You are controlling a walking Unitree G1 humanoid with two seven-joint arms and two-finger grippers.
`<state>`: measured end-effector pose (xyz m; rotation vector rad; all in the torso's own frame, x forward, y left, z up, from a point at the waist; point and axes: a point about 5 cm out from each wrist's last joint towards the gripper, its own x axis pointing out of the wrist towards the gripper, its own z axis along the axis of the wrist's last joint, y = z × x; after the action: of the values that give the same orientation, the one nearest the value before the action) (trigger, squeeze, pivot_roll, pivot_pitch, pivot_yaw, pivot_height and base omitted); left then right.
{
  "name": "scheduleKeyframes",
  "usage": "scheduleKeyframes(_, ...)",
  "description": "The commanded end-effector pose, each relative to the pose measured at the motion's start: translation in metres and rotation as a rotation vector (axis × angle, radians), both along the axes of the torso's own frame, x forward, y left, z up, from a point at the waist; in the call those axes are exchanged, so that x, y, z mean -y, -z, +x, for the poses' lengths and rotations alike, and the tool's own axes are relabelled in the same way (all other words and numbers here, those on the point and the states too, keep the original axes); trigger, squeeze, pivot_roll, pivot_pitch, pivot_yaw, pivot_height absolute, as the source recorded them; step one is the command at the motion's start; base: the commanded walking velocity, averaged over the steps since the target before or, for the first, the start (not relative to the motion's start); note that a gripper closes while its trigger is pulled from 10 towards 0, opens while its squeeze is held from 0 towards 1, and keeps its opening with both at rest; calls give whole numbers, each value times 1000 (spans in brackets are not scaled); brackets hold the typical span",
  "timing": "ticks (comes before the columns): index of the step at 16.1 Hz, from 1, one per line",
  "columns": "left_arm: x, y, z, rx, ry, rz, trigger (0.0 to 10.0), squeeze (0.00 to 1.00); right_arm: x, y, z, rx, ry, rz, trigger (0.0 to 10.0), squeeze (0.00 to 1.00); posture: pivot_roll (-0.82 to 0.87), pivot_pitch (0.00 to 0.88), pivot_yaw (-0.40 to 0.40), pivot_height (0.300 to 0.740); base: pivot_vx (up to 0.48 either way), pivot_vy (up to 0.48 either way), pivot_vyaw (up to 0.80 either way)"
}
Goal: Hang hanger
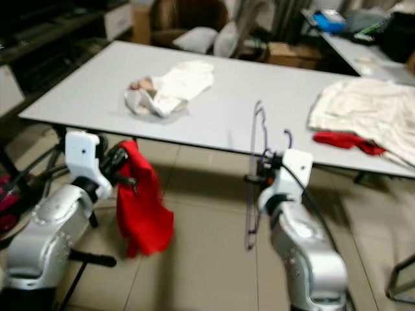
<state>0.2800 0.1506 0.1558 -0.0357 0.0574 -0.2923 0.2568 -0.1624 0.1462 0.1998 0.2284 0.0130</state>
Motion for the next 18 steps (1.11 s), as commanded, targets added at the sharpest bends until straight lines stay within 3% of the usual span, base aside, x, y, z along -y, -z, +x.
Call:
scheduleKeyframes(1, 4, -7, 1, 27, 8, -1, 10000, 0, -2, -6, 1, 44, -56, -34, 10000, 0, 36, 0, -43, 740, 0, 0, 0)
scheduleKeyframes(2, 3, -6, 2, 24, 4, 12, 10000, 0, -3, -9, 1, 66, -109, -80, 10000, 0, 36, 0, -43, 740, 0, 0, 0)
scheduleKeyframes(8, 7, -13, 3, 76, 32, 13, 10000, 0, -4, -17, 1, 120, -219, -91, 10000, 0, 31, 0, -56, 740, 199, 0, -196)
scheduleKeyframes(11, -1, -20, 7, 102, 14, 25, 10000, 0, -5, -20, 3, 150, -261, -55, 10000, 0, 35, 0, -65, 740, 352, 0, -219)
scheduleKeyframes(18, -12, -32, 19, 133, 8, 55, 10000, 0, -7, -31, 0, 210, -403, -74, 10000, 0, 27, 0, -71, 740, 356, 0, 0)
